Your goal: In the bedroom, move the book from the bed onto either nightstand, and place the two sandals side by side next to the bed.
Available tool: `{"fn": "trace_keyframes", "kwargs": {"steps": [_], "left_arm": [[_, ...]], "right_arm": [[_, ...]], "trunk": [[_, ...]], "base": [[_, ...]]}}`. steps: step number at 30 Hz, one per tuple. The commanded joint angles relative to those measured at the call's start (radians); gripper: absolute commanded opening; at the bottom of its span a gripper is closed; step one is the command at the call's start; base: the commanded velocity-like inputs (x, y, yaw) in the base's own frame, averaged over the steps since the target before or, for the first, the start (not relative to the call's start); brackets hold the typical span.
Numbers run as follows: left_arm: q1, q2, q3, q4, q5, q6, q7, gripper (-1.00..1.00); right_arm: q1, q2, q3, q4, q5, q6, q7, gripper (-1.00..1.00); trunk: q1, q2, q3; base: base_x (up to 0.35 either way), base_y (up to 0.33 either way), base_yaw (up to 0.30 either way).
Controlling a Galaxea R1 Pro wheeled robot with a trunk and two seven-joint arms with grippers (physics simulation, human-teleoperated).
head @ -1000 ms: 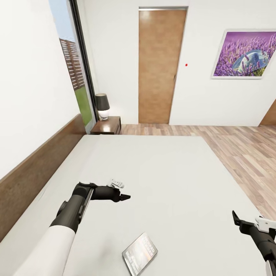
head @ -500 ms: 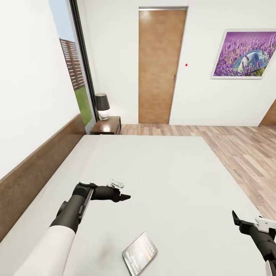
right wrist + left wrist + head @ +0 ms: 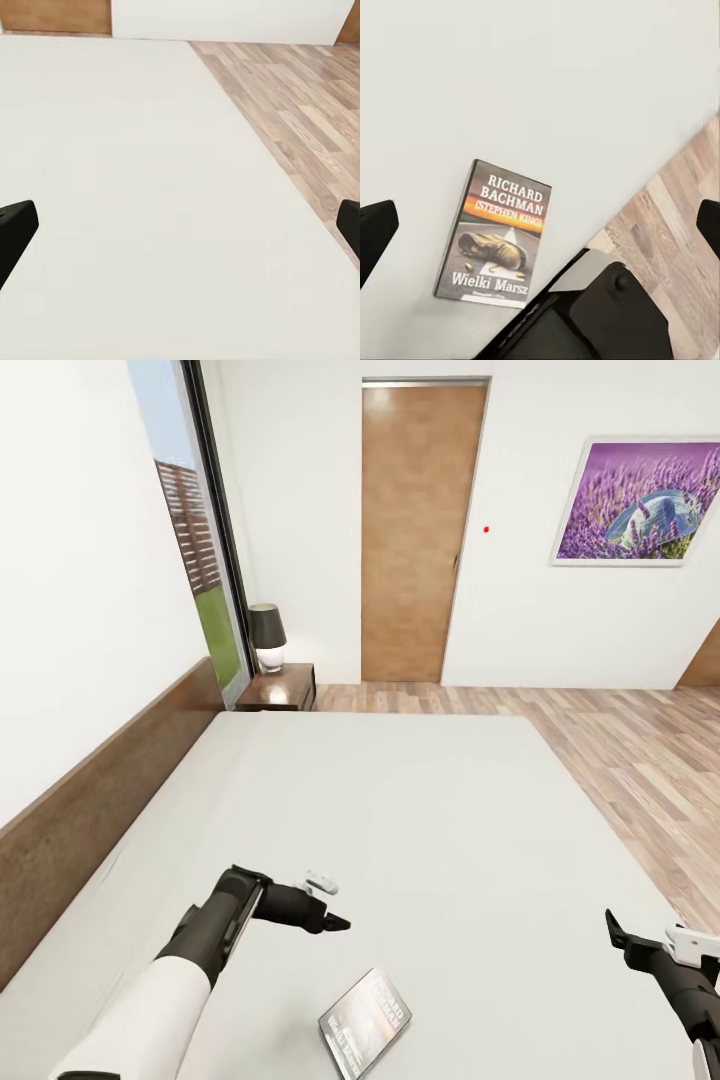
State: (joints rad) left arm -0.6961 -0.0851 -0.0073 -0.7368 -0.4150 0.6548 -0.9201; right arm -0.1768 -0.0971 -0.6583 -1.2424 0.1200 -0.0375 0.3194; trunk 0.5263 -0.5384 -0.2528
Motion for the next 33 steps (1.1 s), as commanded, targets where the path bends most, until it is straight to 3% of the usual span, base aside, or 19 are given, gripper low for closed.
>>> {"fn": "trace_keyframes", "kwargs": {"steps": [1, 6, 15, 33], "left_arm": [[-0.001, -0.001, 0.001, 0.000, -0.007, 0.006, 0.001, 1.00], [-0.001, 0.003, 0.001, 0.005, -0.006, 0.005, 0.039, 1.00], [-0.001, 0.003, -0.002, 0.004, -0.006, 0.005, 0.043, 1.00], [-0.001, 0.002, -0.024, 0.004, -0.005, 0.005, 0.043, 1.00]], "right_arm": [[-0.001, 0.000, -0.003, 0.000, 0.010, -0.004, 0.006, 1.00], [-0.001, 0.000, -0.003, 0.000, 0.010, -0.004, 0.006, 1.00], [-0.001, 0.000, -0.003, 0.000, 0.009, -0.004, 0.006, 1.00], [-0.001, 0.001, -0.003, 0.000, 0.010, -0.004, 0.000, 1.00]], "trunk": [[0.000, -0.002, -0.002], [0.000, -0.002, -0.002], [0.000, -0.002, -0.002], [0.069, -0.128, -0.058]], "base": [[0.000, 0.000, 0.000], [0.000, 0.000, 0.000], [0.000, 0.000, 0.000], [0.000, 0.000, 0.000]]}}
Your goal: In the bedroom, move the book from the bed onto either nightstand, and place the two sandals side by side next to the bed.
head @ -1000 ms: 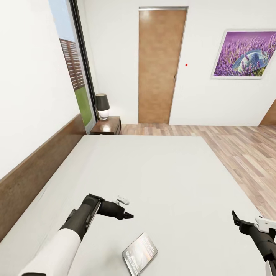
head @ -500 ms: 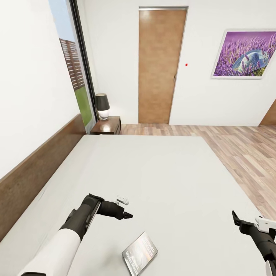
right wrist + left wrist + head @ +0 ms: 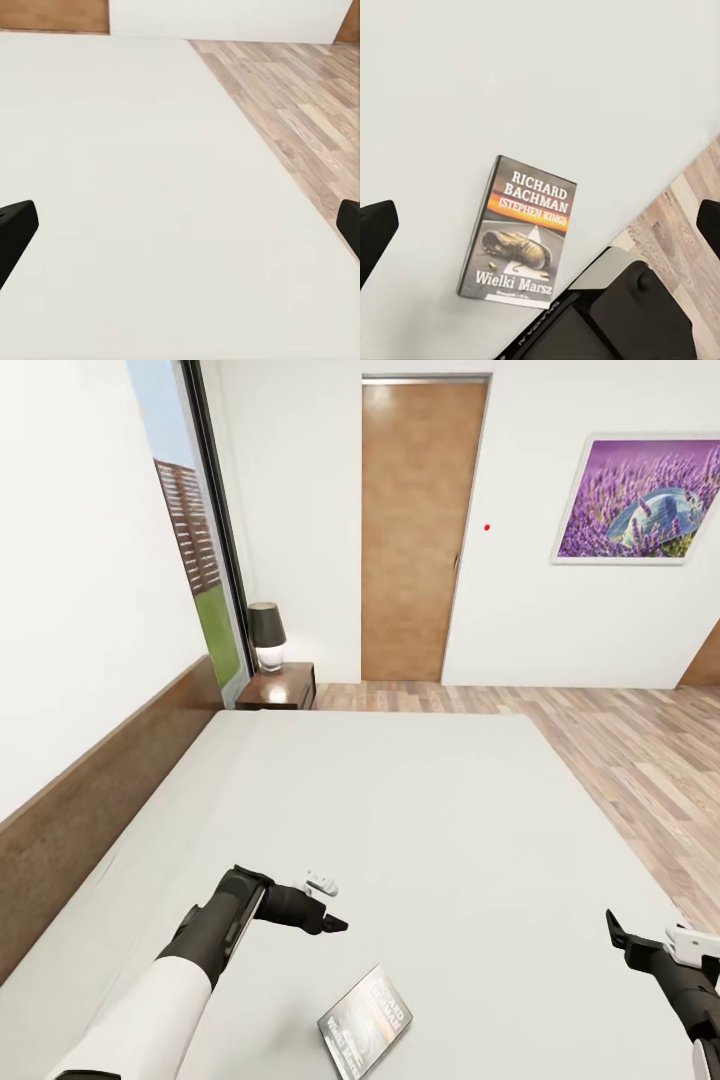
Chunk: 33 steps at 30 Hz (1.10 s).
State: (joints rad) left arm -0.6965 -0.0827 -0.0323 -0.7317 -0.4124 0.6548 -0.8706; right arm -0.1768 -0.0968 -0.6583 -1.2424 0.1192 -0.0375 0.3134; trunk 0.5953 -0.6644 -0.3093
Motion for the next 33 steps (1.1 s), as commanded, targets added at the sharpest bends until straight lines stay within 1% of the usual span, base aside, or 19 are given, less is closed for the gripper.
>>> {"fn": "trace_keyframes", "kwargs": {"steps": [1, 5, 11, 17, 21, 26, 31, 33], "left_arm": [[-0.001, -0.001, 0.001, -0.002, -0.008, 0.005, -0.007, 1.00], [-0.001, -0.001, 0.000, -0.002, -0.008, 0.005, -0.007, 1.00], [-0.001, -0.002, 0.000, -0.003, -0.008, 0.005, -0.007, 1.00], [0.000, -0.002, -0.001, -0.003, -0.007, 0.005, -0.007, 1.00], [-0.001, -0.002, -0.006, -0.002, -0.006, 0.005, -0.007, 1.00], [0.000, -0.002, -0.013, -0.002, -0.006, 0.005, -0.007, 1.00], [-0.001, -0.003, -0.015, -0.002, -0.006, 0.005, -0.007, 1.00], [-0.001, -0.003, -0.015, -0.002, -0.006, 0.005, -0.007, 1.00]], "right_arm": [[-0.001, 0.001, -0.003, 0.000, 0.010, -0.004, 0.005, 1.00], [-0.001, 0.001, -0.003, 0.000, 0.010, -0.020, 0.005, 1.00], [-0.001, 0.002, -0.003, 0.000, 0.010, -0.054, 0.006, 1.00], [-0.001, 0.002, -0.003, 0.000, 0.010, -0.056, 0.005, 1.00], [-0.001, 0.014, -0.002, 0.000, 0.006, -0.056, 0.002, 1.00], [-0.001, 0.022, -0.004, 0.000, 0.001, -0.059, -0.002, 1.00], [-0.001, 0.022, -0.004, 0.000, -0.002, -0.062, -0.055, 1.00], [-0.001, 0.021, -0.004, 0.000, -0.001, -0.062, -0.061, 1.00]], "trunk": [[0.004, -0.009, -0.005], [0.020, -0.037, -0.017], [0.020, -0.037, -0.017], [0.020, -0.037, -0.017], [0.035, -0.065, -0.030], [0.054, -0.100, -0.045], [0.073, -0.135, -0.061], [0.081, -0.149, -0.067]], "base": [[0.000, 0.000, 0.000], [0.000, 0.000, 0.000], [0.000, 0.000, 0.000], [0.000, 0.000, 0.000], [0.000, 0.000, 0.000], [0.000, 0.000, 0.000], [0.000, 0.000, 0.000], [0.000, 0.000, 0.000]]}}
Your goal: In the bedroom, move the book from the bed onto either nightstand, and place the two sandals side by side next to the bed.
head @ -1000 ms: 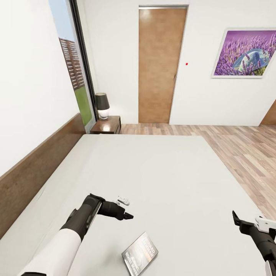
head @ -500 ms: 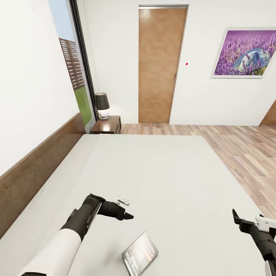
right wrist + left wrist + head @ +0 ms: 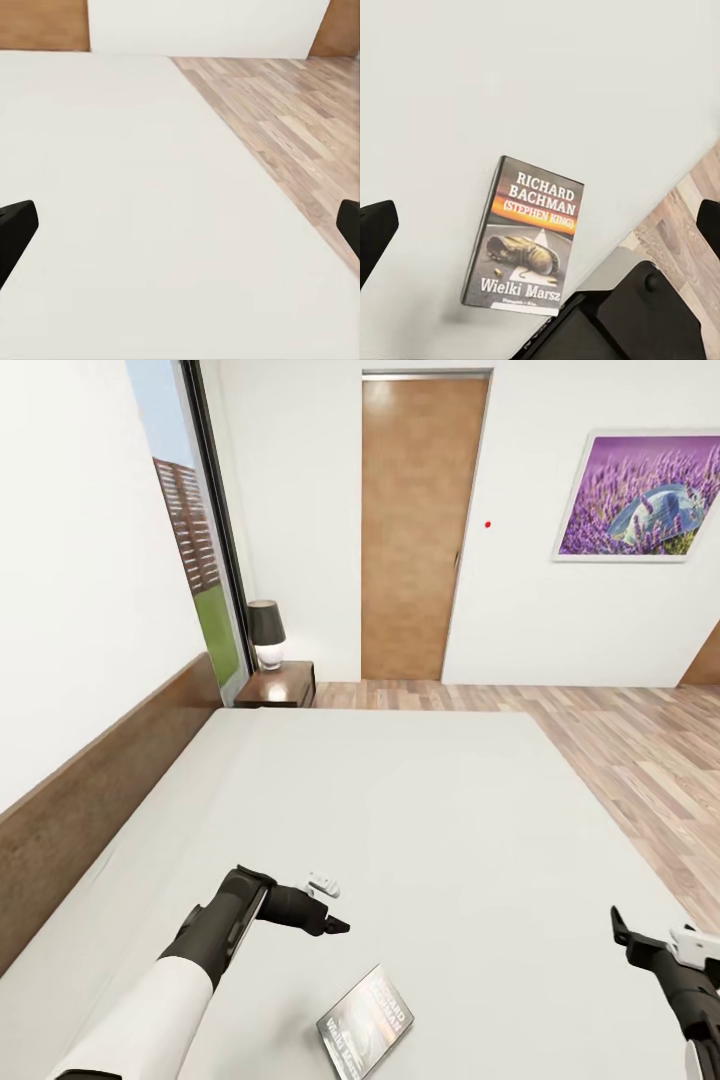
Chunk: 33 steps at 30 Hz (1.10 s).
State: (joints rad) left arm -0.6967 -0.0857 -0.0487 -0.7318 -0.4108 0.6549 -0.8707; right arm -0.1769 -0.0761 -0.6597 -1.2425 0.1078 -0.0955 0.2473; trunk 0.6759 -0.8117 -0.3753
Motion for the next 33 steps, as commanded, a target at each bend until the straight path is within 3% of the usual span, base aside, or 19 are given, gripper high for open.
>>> {"fn": "trace_keyframes", "kwargs": {"steps": [1, 4, 11, 13, 17, 20, 27, 33], "left_arm": [[-0.001, 0.000, 0.001, -0.002, -0.008, 0.005, -0.007, 1.00], [0.000, 0.000, 0.001, -0.001, -0.008, 0.005, -0.007, 1.00], [0.000, -0.007, -0.001, -0.001, -0.008, 0.005, -0.007, 1.00], [0.000, -0.010, -0.015, -0.001, -0.008, 0.005, -0.007, 1.00], [0.000, -0.015, -0.040, -0.001, -0.008, 0.006, -0.007, 1.00], [0.000, -0.015, -0.045, 0.000, -0.007, 0.006, -0.007, 1.00], [0.000, -0.017, -0.048, 0.000, -0.006, 0.006, -0.007, 1.00], [0.000, -0.019, -0.048, 0.000, -0.006, 0.006, -0.007, 1.00]], "right_arm": [[-0.001, 0.000, -0.003, 0.000, 0.011, -0.005, 0.003, 1.00], [-0.001, 0.000, -0.003, 0.000, 0.010, -0.039, 0.000, 1.00], [-0.001, 0.000, -0.003, 0.008, 0.009, -0.249, 0.000, 1.00], [-0.001, -0.001, -0.002, 0.066, 0.014, -0.277, 0.000, 1.00], [-0.002, -0.002, 0.001, 0.209, 0.019, -0.289, 0.000, 1.00], [-0.005, -0.001, 0.003, 0.245, 0.020, -0.290, 0.000, 1.00], [-0.079, -0.002, 0.057, 0.259, 0.021, -0.293, 0.000, 1.00], [-0.088, -0.003, 0.075, 0.263, 0.017, -0.409, 0.000, 1.00]], "trunk": [[0.004, -0.008, -0.004], [0.016, -0.029, -0.014], [0.039, -0.071, -0.033], [0.039, -0.071, -0.033], [0.039, -0.071, -0.033], [0.039, -0.071, -0.033], [0.065, -0.120, -0.055], [0.088, -0.162, -0.073]], "base": [[0.000, 0.000, 0.000], [0.000, 0.000, 0.000], [0.000, 0.000, 0.000], [0.000, 0.000, 0.000], [0.000, 0.000, 0.000], [0.000, 0.000, 0.000], [0.000, 0.000, 0.000], [0.000, 0.000, 0.000]]}}
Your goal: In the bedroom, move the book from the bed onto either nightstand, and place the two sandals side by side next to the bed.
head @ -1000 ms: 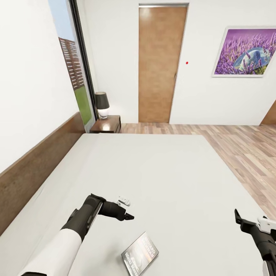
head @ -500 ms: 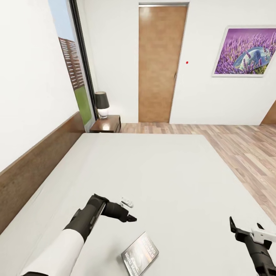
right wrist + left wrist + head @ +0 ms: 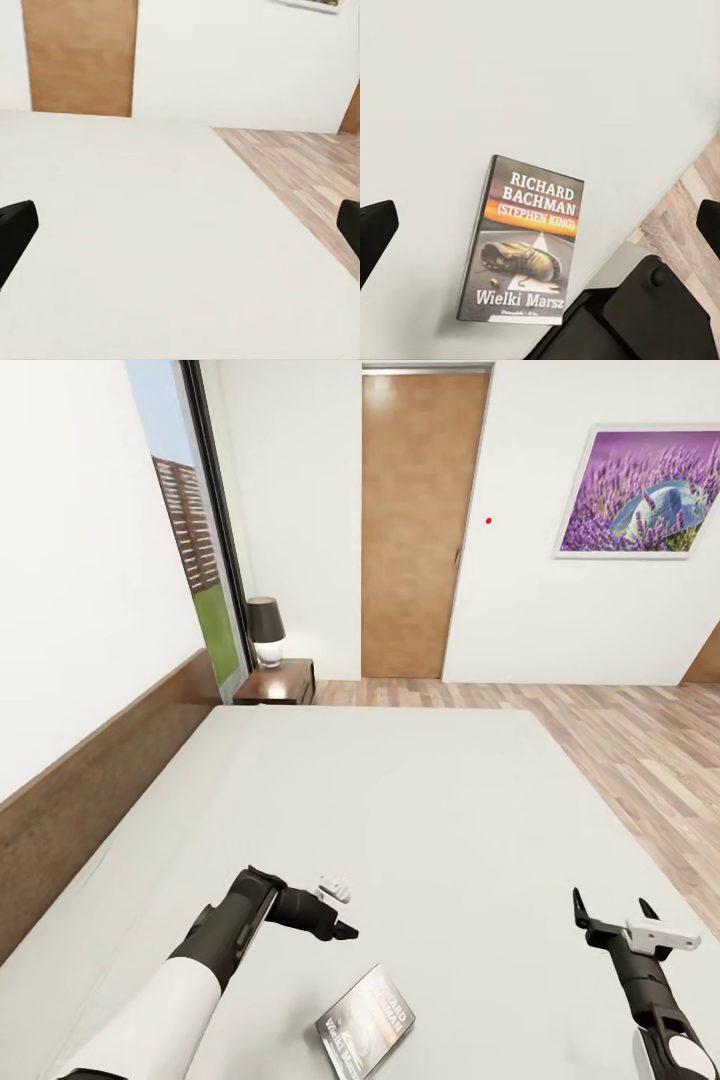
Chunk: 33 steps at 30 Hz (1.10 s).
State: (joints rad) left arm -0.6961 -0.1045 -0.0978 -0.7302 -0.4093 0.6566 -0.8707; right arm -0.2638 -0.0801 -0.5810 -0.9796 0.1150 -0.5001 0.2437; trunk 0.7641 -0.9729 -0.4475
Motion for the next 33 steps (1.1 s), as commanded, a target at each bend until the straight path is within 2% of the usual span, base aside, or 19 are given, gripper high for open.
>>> {"fn": "trace_keyframes", "kwargs": {"steps": [1, 18, 30, 33], "left_arm": [[0.000, -0.001, 0.001, -0.001, -0.008, 0.005, -0.007, 1.00], [0.000, -0.003, 0.001, -0.001, -0.008, 0.005, -0.007, 1.00], [0.000, -0.003, 0.000, 0.084, -0.010, 0.005, 0.008, 1.00], [-0.001, -0.003, 0.000, 0.109, -0.011, 0.005, 0.010, 1.00]], "right_arm": [[-0.001, 0.001, -0.004, 0.001, 0.008, -0.009, 0.003, 1.00], [-0.002, 0.002, -0.003, 0.004, 0.012, -0.019, 0.003, 1.00], [-0.002, 0.003, -0.002, 0.004, 0.012, -0.020, 0.003, 1.00], [-0.002, 0.003, -0.002, 0.004, 0.012, -0.020, 0.003, 1.00]], "trunk": [[0.004, -0.008, -0.004], [0.069, -0.127, -0.058], [0.069, -0.127, -0.058], [0.081, -0.148, -0.067]], "base": [[0.000, 0.000, 0.000], [0.000, 0.000, 0.000], [0.000, 0.000, 0.000], [0.000, 0.000, 0.000]]}}
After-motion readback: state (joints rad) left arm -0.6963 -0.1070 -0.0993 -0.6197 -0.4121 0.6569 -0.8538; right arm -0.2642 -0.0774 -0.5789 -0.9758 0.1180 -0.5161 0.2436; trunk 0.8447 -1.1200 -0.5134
